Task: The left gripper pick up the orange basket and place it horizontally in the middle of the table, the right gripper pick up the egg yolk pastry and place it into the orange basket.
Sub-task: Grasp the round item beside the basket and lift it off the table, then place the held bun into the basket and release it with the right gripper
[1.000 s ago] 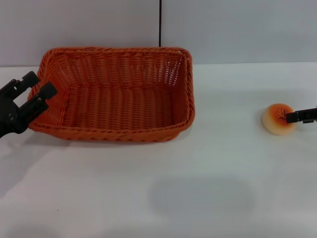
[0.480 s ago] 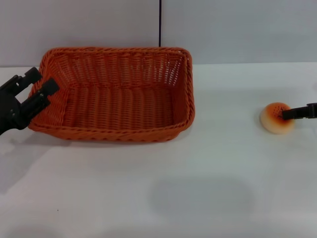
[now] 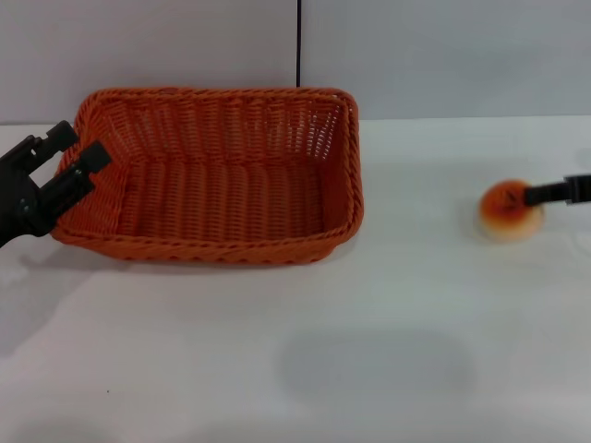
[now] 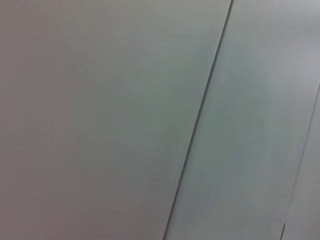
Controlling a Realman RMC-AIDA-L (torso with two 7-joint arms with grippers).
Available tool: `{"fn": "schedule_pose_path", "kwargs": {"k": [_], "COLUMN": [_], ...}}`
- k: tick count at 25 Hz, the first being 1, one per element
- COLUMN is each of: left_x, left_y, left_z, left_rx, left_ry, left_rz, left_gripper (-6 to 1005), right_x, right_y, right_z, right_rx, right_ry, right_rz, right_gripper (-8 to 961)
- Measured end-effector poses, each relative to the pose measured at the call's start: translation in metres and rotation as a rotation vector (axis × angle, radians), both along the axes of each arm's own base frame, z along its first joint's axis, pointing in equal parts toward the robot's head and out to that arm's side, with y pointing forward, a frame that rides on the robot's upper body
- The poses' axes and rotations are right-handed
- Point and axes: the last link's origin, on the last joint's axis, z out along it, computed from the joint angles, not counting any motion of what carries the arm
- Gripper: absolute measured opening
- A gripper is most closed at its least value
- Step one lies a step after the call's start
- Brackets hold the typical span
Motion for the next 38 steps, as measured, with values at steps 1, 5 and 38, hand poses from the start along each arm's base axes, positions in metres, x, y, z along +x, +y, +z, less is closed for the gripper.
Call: {"fn": "schedule_pose_path", "kwargs": {"k": [1,5,38], "left_x": [0.000,0.003,0.004], "left_y": [0.001,0.004,-0.002], "left_z": [0.000,0.000,-0.006], "left_rx": [0.001,0.000,-0.021], "left_ry": [0.000,-0.003,-0.032], "left_rz": [-0.002,-0.012,-0.019], "left_gripper": [620,620,620], "right_x": [-0.006,-0.035,-0.156], "right_y": [0.001,0.010,0.044], "right_z": [0.002,0.014,-0.080], "right_rx": [0.003,0.019,-0.060], "right_ry": [0.005,0.038,0.050], "right_rz": [0.020,0.115,0.693], "right_gripper": [62,26,264]}}
